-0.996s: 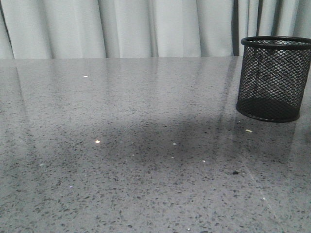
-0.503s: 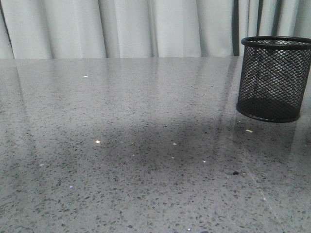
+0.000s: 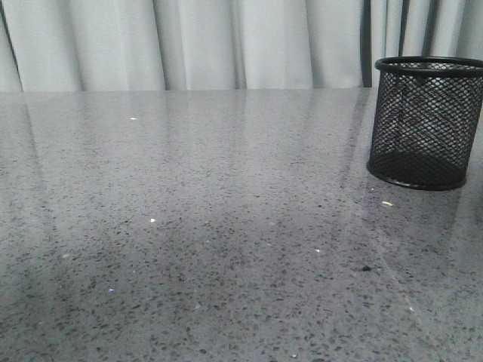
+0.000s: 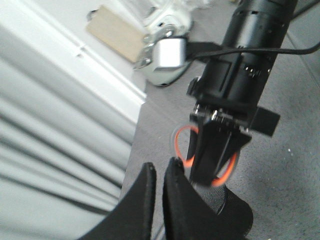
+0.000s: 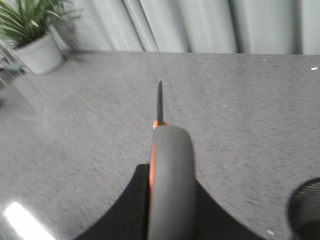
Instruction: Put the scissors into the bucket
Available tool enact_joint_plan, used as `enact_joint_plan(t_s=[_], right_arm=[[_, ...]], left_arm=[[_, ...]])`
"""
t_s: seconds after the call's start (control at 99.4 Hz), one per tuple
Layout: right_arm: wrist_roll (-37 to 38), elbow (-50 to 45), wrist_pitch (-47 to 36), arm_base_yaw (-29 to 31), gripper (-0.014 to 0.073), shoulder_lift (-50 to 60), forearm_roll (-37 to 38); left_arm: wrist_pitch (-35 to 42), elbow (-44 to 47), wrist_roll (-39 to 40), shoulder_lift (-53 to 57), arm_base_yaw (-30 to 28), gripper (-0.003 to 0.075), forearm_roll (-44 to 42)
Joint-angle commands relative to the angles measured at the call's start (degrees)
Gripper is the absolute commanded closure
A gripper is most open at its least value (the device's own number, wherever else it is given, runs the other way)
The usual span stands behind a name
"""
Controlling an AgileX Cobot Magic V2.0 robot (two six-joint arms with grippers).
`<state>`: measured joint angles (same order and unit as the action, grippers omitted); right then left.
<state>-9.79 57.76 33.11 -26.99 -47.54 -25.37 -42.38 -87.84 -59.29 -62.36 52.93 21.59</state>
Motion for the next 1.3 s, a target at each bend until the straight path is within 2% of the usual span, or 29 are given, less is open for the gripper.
enact_joint_plan(t_s=[0.0,0.161,0.282,0.453,0.654,1.016,1.287], right_arm=[[-0.68,7.92,8.09,4.02,0.0657,-0.99,3.03],[-0.19,20.36,30.42,12.29,0.0657,-7.32,6.15],[-0.04,26.14,41.12,16.77,0.0657,-13.50,6.15],[0.64,27.68,41.00,17.61,0.0657,-20.19,6.45],[2.54,27.68,41.00,17.61,0.0657,-26.45,8.72],[3.06,32.30,41.00,17.48,0.0657,-21.86,8.49],[4.34,30.25,41.12,17.48,0.0657,-16.66,11.42]], left_arm=[[1.64,-1.79,13.88,3.89,0.34,0.0740,-5.13],[-3.39,0.51,33.17,9.17,0.34,0.0740,-14.91],[-4.77,5.43,37.36,12.99,0.34,0.0740,-17.73],[-4.66,13.31,37.78,17.76,0.34,0.0740,-16.66],[-4.54,18.17,37.78,21.24,0.34,0.0740,-13.88],[-3.00,19.21,37.78,23.37,0.34,0.0740,-15.96],[-1.91,19.21,37.78,23.37,0.34,0.0740,-17.50]])
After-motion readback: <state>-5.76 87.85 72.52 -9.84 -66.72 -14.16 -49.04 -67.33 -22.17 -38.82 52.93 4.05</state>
